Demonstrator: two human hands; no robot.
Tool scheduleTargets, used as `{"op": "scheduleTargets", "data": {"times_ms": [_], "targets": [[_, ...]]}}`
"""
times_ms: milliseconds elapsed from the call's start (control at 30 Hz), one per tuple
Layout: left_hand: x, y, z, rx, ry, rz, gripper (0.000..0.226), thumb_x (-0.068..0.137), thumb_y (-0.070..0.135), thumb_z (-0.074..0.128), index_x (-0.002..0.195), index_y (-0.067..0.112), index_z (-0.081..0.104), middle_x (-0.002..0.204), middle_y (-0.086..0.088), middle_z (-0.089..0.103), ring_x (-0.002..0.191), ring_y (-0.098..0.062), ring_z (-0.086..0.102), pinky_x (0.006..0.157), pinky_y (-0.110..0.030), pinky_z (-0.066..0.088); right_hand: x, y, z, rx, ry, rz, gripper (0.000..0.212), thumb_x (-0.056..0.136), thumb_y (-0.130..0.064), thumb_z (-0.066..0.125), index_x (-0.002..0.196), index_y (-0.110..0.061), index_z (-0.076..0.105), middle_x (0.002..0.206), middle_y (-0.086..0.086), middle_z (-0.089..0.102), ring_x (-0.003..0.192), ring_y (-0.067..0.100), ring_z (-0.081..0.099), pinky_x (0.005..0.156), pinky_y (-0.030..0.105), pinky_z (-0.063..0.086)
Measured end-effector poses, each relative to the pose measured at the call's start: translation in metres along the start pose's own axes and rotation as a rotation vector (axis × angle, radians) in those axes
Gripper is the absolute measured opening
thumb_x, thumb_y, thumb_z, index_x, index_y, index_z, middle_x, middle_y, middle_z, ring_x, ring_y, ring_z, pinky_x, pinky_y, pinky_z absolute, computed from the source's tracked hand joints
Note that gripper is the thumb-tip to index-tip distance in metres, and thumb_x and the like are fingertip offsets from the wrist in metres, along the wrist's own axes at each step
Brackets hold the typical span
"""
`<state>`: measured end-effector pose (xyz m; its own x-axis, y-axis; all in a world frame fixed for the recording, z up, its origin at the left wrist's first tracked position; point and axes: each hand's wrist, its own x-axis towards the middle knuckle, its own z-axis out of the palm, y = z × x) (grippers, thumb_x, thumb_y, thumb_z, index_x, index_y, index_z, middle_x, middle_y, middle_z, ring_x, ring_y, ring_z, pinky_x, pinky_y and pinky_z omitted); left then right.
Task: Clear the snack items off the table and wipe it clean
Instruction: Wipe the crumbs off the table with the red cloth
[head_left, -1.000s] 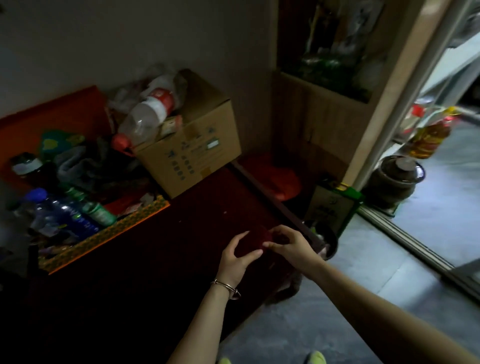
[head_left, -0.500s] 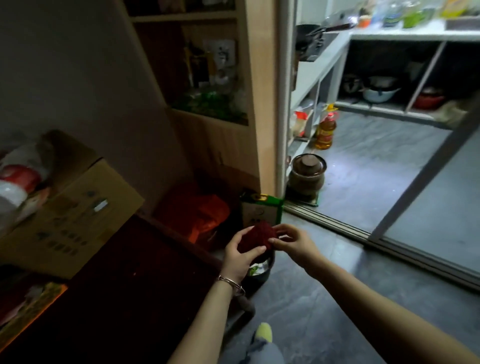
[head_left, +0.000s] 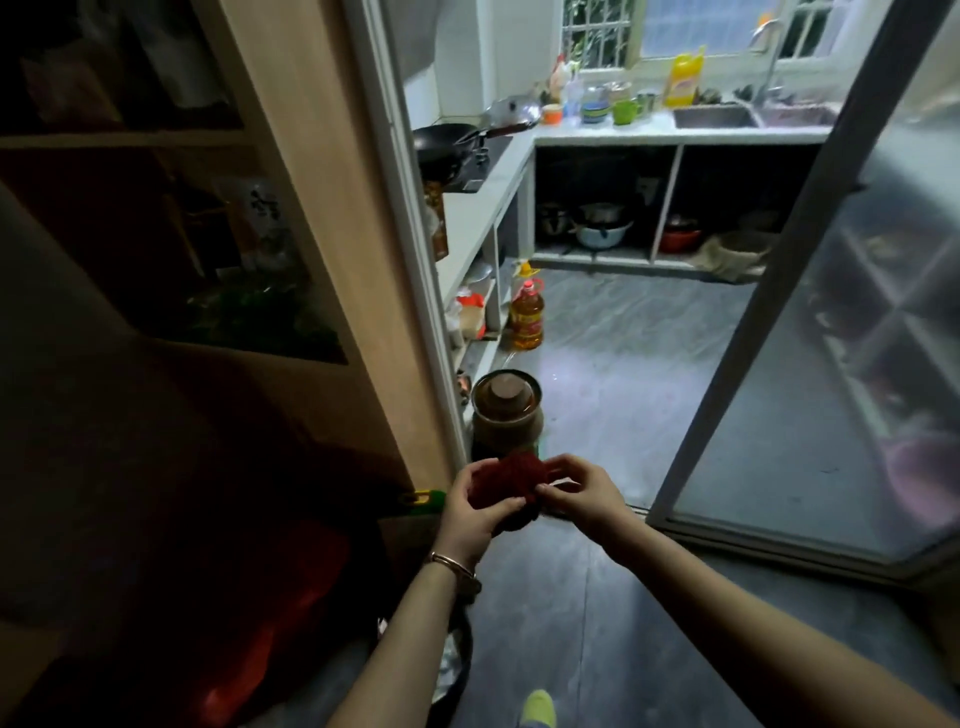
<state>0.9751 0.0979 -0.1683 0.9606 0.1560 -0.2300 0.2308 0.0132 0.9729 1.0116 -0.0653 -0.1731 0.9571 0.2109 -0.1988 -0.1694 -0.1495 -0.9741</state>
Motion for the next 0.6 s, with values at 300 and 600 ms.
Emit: {"op": "scheduleTargets", "data": {"times_ms": [300,600], "targets": [[0.142,0.046,0.074,0.057,-0.139,0.047,0.051,0.069,-0.008,0.076,0.109,0.009,0.049,0.098,-0.003,0.059,0.089,-0.009,0.057,0.063,-0.007,0.048,0.108,-0.030,-0.088,-0.008,0.156,-0.032,0.019,0.083,0.002,0.066,0.096,-0.012,0.064,0.087,0.009,0.065,0.069,0.016,0.063,0.065,0.020,0.053],[0.240,0.070,0.146,0.072,-0.110,0.008,0.049,0.072,-0.011,0.072,0.113,0.003,0.047,0.097,-0.006,0.057,0.084,-0.006,0.056,0.060,-0.007,0.048,0.210,-0.023,-0.162,0.057,0.134,-0.015,0.025,0.086,0.000,0.061,0.094,-0.023,0.066,0.097,0.007,0.068,0.078,0.017,0.065,0.074,0.030,0.055]]}}
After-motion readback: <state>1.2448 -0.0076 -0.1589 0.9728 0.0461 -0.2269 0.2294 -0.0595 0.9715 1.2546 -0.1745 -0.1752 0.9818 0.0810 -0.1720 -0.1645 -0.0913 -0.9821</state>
